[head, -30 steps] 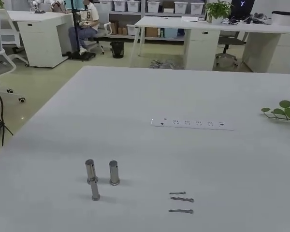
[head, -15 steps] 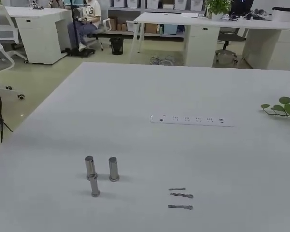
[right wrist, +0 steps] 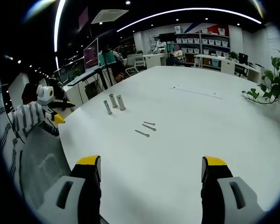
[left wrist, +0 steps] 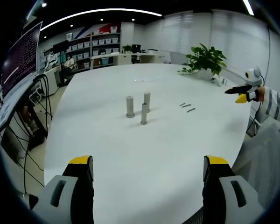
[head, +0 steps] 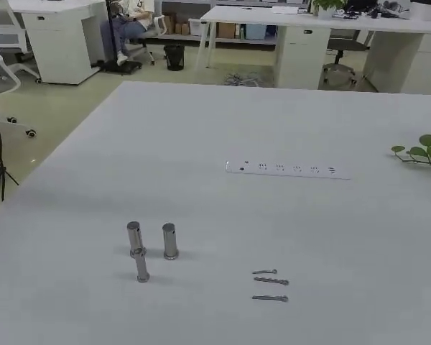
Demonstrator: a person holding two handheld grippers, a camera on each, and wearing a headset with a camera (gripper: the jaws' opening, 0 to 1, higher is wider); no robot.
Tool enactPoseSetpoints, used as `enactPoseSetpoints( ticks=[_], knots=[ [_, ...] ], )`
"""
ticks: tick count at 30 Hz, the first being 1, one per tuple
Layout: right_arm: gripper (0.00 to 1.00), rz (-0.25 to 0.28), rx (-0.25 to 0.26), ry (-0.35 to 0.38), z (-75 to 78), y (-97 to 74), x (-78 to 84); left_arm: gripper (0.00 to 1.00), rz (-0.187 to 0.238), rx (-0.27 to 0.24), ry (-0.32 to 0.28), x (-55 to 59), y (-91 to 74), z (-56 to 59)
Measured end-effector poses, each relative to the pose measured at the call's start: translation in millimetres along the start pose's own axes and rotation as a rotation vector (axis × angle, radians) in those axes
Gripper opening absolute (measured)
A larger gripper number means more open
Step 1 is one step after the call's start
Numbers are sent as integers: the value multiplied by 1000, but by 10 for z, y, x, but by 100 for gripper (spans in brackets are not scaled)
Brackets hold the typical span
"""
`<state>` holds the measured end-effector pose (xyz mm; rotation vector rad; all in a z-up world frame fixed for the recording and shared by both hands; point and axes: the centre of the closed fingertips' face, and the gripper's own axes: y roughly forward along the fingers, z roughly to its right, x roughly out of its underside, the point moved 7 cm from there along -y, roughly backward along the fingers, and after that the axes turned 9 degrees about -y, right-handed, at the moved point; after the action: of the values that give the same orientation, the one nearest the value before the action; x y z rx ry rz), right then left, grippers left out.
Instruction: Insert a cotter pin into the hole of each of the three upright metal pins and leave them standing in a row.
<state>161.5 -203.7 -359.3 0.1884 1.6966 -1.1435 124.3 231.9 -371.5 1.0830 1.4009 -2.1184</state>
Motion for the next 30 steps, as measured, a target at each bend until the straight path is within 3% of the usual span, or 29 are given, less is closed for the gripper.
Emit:
enactPoseSetpoints(
  ticks=[14,20,25,30],
  knots=[
    [87,-3,1,-5,14,41,-63,93,15,28,14,-152,121,-55],
    [87,-9,4,-7,26,47,-72,91,40,24,25,-306,284,-116],
    [87,-9,10,-2,31,40,-71,88,73,63,23,-463,501,-97],
    [87,-16,18,4,41,31,-52,83,87,90,14,-537,724,-64]
  ],
)
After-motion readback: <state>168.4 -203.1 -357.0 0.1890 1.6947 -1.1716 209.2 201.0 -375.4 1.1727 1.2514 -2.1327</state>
